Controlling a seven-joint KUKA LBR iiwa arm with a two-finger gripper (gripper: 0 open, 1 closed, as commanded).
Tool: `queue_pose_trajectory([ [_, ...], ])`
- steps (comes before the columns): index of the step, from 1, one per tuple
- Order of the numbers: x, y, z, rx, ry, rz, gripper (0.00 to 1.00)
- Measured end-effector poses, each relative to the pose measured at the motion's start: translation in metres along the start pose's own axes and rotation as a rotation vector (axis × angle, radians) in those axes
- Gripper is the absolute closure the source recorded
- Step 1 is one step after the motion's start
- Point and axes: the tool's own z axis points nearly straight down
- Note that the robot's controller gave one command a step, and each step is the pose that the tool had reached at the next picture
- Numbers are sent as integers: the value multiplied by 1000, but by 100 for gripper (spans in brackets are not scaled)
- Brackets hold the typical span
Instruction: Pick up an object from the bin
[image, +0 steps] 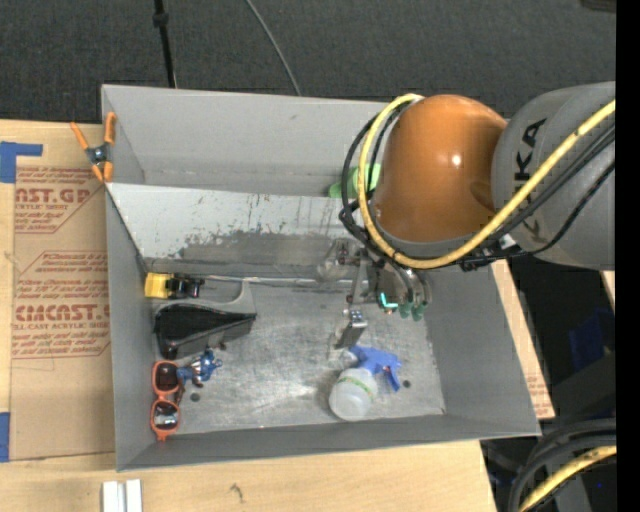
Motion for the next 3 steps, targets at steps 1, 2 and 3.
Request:
queue_pose_trajectory([
  [1, -2, 0, -4, -1, -8, 1, 0],
  [2, -11, -27, 39, 0, -12, -114, 0],
  [3, 15, -103, 77, 1, -8, -198, 0],
])
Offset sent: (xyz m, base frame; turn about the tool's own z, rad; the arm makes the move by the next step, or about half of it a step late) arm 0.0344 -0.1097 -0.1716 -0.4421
